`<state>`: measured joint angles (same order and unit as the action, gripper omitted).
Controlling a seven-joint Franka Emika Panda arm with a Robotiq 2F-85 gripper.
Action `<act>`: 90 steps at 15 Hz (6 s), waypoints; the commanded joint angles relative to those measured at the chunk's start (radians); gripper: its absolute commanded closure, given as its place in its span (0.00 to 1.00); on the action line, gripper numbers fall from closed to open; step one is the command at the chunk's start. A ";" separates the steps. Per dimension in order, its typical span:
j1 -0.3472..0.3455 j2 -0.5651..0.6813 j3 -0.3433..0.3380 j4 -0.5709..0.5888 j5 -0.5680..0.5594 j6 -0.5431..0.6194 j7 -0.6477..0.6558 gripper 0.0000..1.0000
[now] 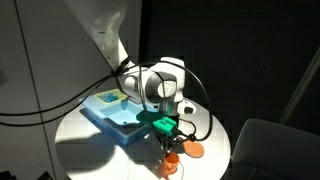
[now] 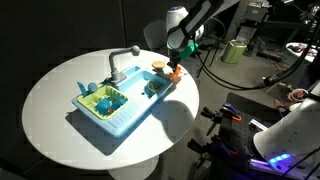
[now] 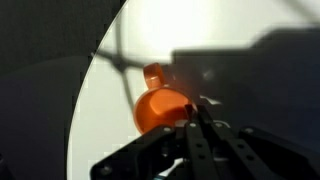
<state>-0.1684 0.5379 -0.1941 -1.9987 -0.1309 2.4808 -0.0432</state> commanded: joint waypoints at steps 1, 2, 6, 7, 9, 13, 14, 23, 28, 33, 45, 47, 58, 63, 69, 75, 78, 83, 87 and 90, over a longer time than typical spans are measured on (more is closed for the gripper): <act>-0.012 -0.012 0.004 -0.032 -0.009 0.058 -0.016 0.99; -0.015 -0.014 0.007 -0.039 -0.006 0.072 -0.023 0.99; -0.023 -0.014 0.013 -0.056 0.003 0.103 -0.034 0.74; -0.023 -0.014 0.013 -0.058 0.004 0.107 -0.033 0.69; -0.024 -0.014 0.015 -0.060 0.007 0.109 -0.036 0.53; -0.023 -0.020 0.014 -0.062 0.004 0.106 -0.034 0.23; -0.020 -0.023 0.010 -0.063 0.001 0.105 -0.029 0.15; 0.013 -0.136 -0.008 -0.089 -0.021 0.092 0.010 0.00; 0.054 -0.236 -0.024 -0.130 -0.091 0.036 0.036 0.00; 0.108 -0.347 -0.019 -0.218 -0.250 -0.045 0.093 0.00; 0.167 -0.475 0.119 -0.398 -0.326 -0.117 0.077 0.00; 0.189 -0.487 0.159 -0.426 -0.301 -0.112 0.063 0.00; 0.282 -0.607 0.294 -0.462 -0.064 -0.113 -0.072 0.00; 0.281 -0.577 0.298 -0.445 -0.079 -0.113 -0.042 0.00; 0.274 -0.565 0.290 -0.449 -0.058 -0.110 -0.059 0.00; 0.307 -0.480 0.325 -0.413 0.065 -0.066 -0.119 0.00; 0.318 -0.428 0.343 -0.374 0.085 -0.050 -0.140 0.00; 0.329 -0.357 0.366 -0.281 0.084 -0.056 -0.149 0.00; 0.339 -0.326 0.378 -0.194 0.074 -0.093 -0.120 0.00; 0.346 -0.303 0.379 -0.103 0.076 -0.158 -0.101 0.00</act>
<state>0.1735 0.2030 0.1812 -2.2034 -0.0642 2.4048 -0.1591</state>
